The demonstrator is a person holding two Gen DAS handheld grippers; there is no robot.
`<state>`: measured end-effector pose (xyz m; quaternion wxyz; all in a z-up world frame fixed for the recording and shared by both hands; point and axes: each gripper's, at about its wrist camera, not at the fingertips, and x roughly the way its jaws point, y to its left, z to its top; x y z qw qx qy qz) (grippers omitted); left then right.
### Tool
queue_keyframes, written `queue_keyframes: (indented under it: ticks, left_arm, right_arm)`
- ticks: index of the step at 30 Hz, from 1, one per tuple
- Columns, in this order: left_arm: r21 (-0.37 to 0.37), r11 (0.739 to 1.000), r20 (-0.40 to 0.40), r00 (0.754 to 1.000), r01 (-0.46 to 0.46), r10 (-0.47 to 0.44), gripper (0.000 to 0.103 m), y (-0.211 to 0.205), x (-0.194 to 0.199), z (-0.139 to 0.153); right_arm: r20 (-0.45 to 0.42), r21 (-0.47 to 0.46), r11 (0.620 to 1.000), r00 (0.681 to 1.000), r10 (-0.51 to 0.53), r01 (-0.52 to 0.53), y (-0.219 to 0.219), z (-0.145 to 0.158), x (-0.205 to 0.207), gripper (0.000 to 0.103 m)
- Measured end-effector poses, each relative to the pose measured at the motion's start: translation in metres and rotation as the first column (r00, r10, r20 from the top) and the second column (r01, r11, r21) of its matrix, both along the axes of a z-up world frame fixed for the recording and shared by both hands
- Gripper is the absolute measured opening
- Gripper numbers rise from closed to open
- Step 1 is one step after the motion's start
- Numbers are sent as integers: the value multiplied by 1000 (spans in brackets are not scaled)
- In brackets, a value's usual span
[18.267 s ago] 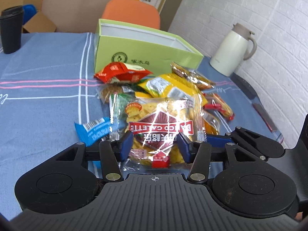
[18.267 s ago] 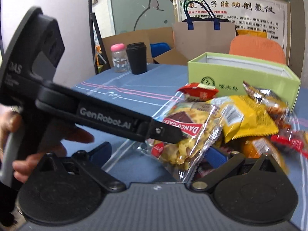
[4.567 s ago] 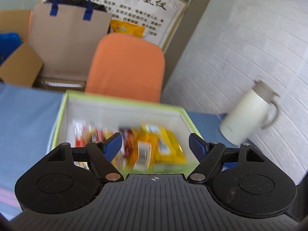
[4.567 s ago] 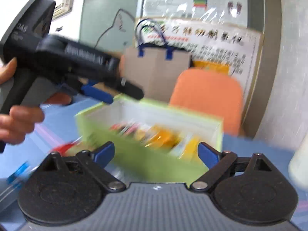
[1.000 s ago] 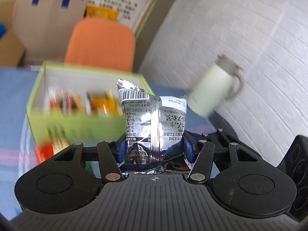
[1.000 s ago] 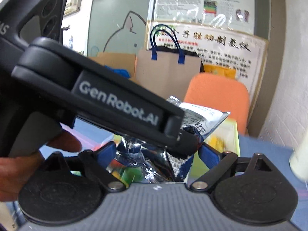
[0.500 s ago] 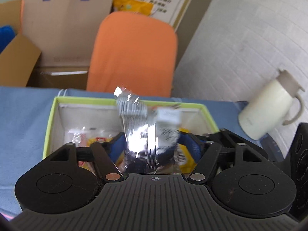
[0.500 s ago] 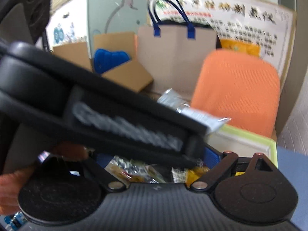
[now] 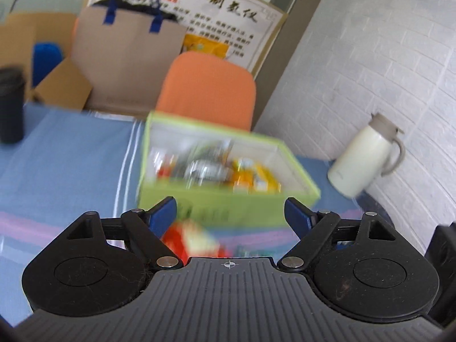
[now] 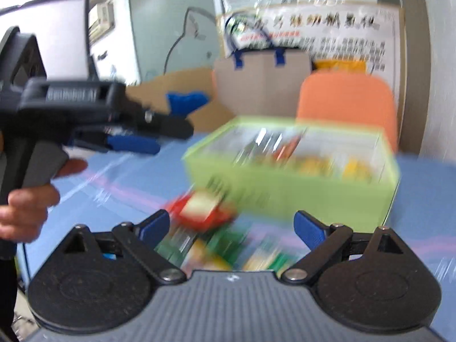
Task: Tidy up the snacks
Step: 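Move the left gripper to the yellow chip bag and grasp it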
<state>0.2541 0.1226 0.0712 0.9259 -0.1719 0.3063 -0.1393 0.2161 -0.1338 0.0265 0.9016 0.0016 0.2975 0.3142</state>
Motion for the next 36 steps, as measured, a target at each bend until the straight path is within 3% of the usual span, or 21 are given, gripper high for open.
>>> queue_keyframes:
  ticks: [4,7,12,15,20,26,29,32,36]
  left_arm:
    - [14,995,-54,994,-96,97,69,16,-49,-30]
    - [-19,986,-95,982,-164,161,69,33,-73,-48]
    - [-73,976,-162,968,-206,193,66,53,-80,-64]
    - [-112,968,-165,965,-223,203,66,61,-83,-66]
    - [-143,971,-167,971,-194,170,67,62,-85,-66]
    - [-155,979,-141,984,-130,108,68,50,-83,-61]
    - [-169,984,-124,991,-64,43,68,32,-72,-55]
    - [-180,984,-111,993,10,-31,68,11,-53,-48]
    - [-149,982,-161,977,114,-138,59,-21,-12,-53]
  right_arm:
    - [-61,3,1000,998,21,-21,18,-30,-50,94]
    - [-99,61,995,992,82,-76,31,-37,-70,94]
    - [-70,31,991,989,131,-129,60,-32,-74,94]
    - [-99,79,986,983,153,-146,72,-29,-59,94]
    - [-121,72,989,983,139,-131,82,-34,-38,94]
    - [-177,56,998,983,43,-33,50,-42,-33,94]
    - [-136,40,999,990,26,-21,36,-35,-47,94]
    - [-55,-38,998,997,-60,58,27,-29,-51,94]
    - [-83,-83,993,993,-88,81,25,-40,-33,94]
